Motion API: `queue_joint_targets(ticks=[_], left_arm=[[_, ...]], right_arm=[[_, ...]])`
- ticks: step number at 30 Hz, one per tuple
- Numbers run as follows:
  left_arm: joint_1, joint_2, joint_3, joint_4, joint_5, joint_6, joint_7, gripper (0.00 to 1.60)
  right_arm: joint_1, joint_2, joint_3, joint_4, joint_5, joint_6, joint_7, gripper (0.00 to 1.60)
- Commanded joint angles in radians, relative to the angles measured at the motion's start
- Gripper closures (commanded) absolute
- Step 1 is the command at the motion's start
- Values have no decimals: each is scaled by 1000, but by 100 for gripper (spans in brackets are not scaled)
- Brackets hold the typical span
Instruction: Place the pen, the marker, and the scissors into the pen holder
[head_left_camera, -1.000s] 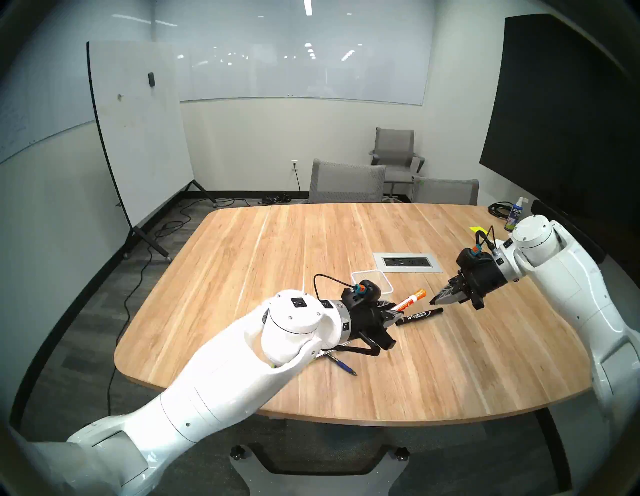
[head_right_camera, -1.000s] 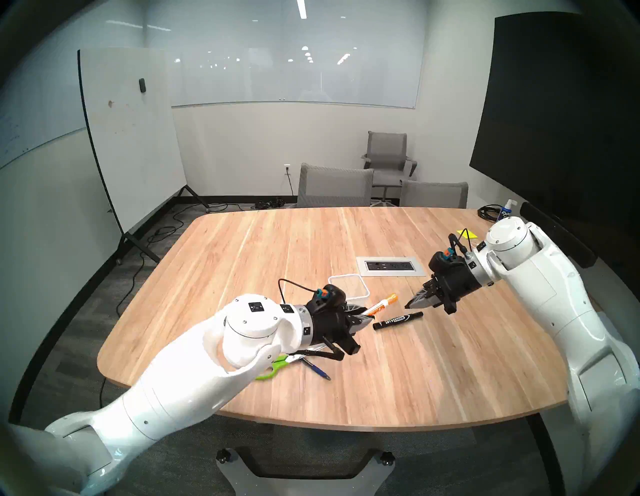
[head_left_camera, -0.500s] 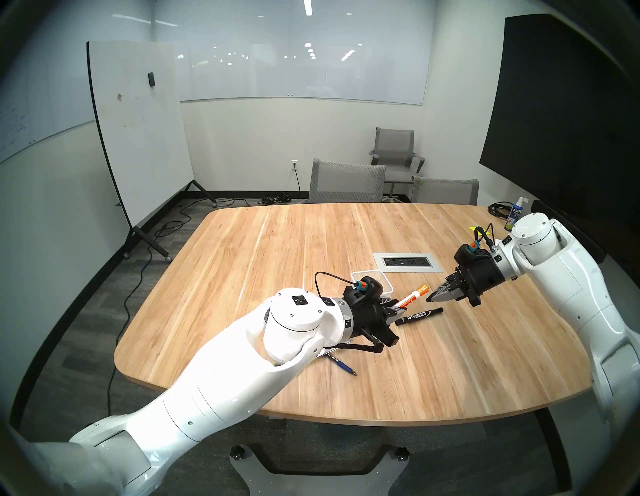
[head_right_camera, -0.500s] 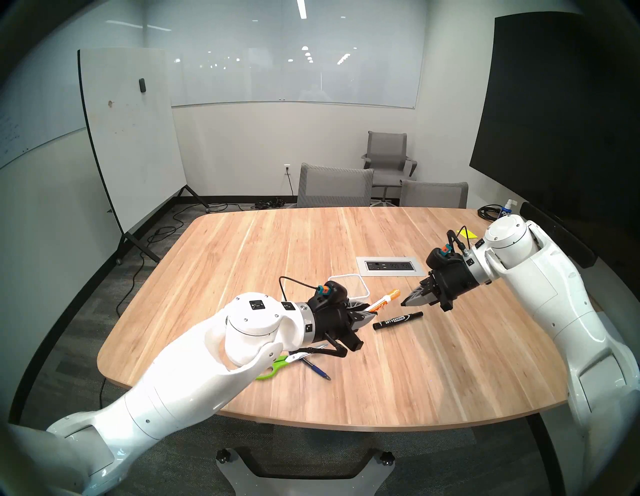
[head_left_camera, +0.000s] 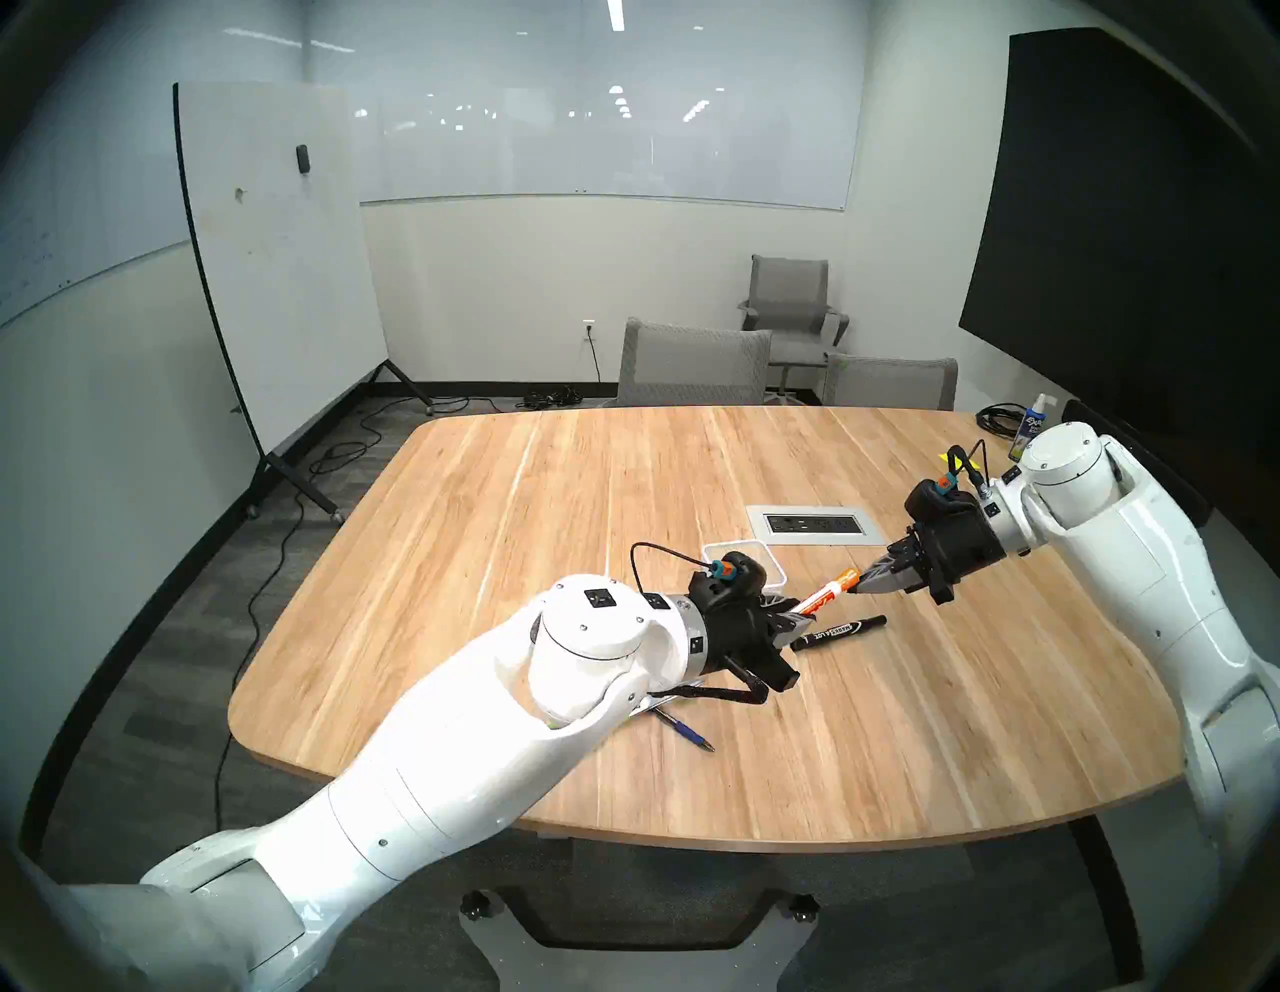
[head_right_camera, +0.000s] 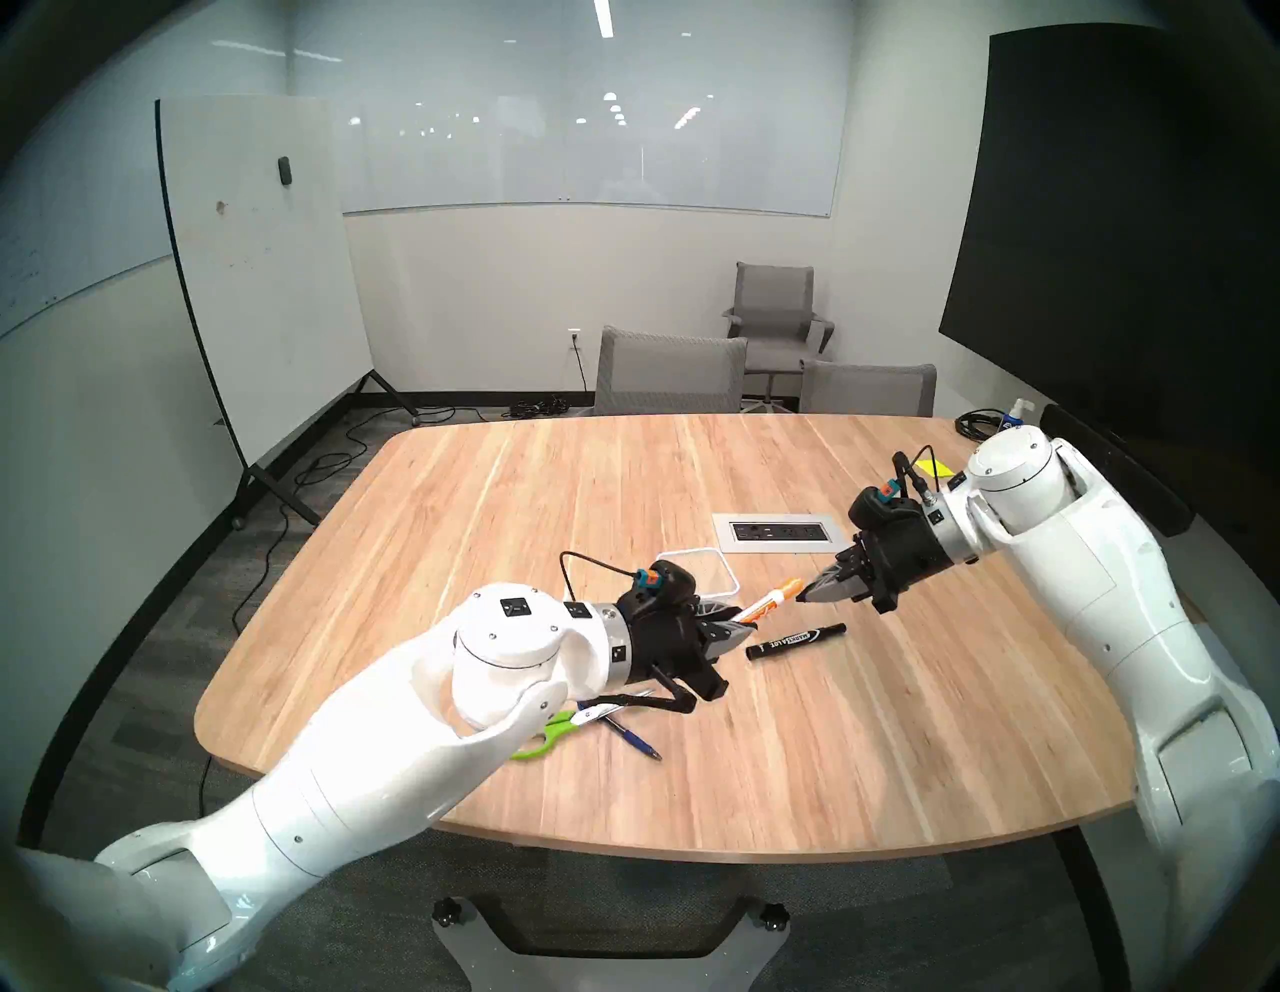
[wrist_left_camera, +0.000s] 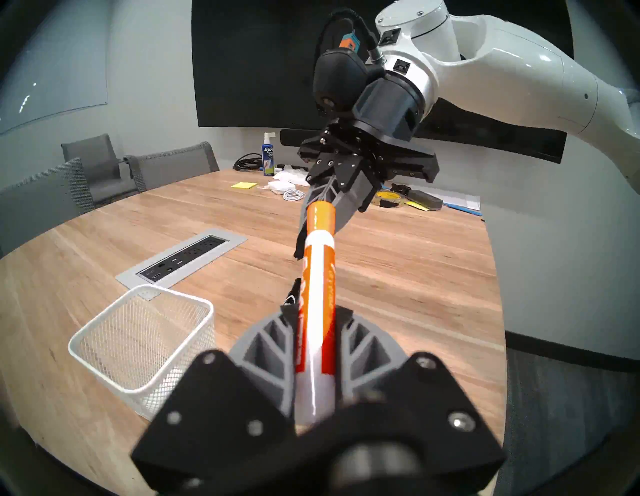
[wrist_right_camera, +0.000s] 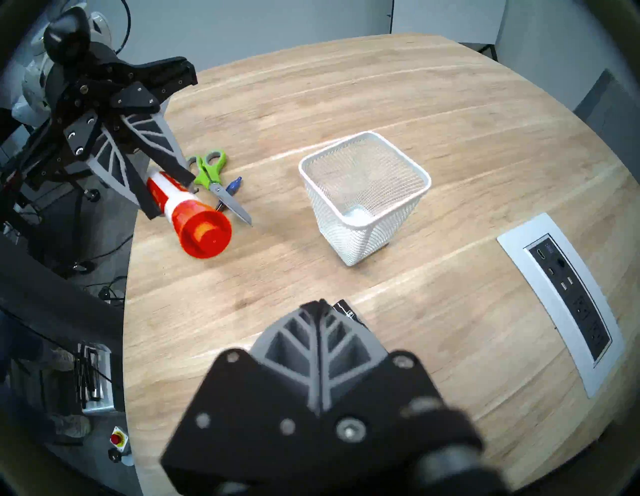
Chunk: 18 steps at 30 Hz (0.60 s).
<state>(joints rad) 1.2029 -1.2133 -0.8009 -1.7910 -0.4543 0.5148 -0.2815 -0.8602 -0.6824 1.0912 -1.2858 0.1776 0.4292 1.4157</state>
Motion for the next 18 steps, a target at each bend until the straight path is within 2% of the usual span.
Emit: queue_joint_targets(ticks=[1, 18], left_arm=[[-9, -9, -11, -10, 0, -9, 8, 160], [3, 3, -32, 7, -11, -29, 15, 160]], right_arm=[[12, 17, 1, -40, 51, 32, 68, 160], [-1, 62, -38, -104, 113, 65, 38, 160]])
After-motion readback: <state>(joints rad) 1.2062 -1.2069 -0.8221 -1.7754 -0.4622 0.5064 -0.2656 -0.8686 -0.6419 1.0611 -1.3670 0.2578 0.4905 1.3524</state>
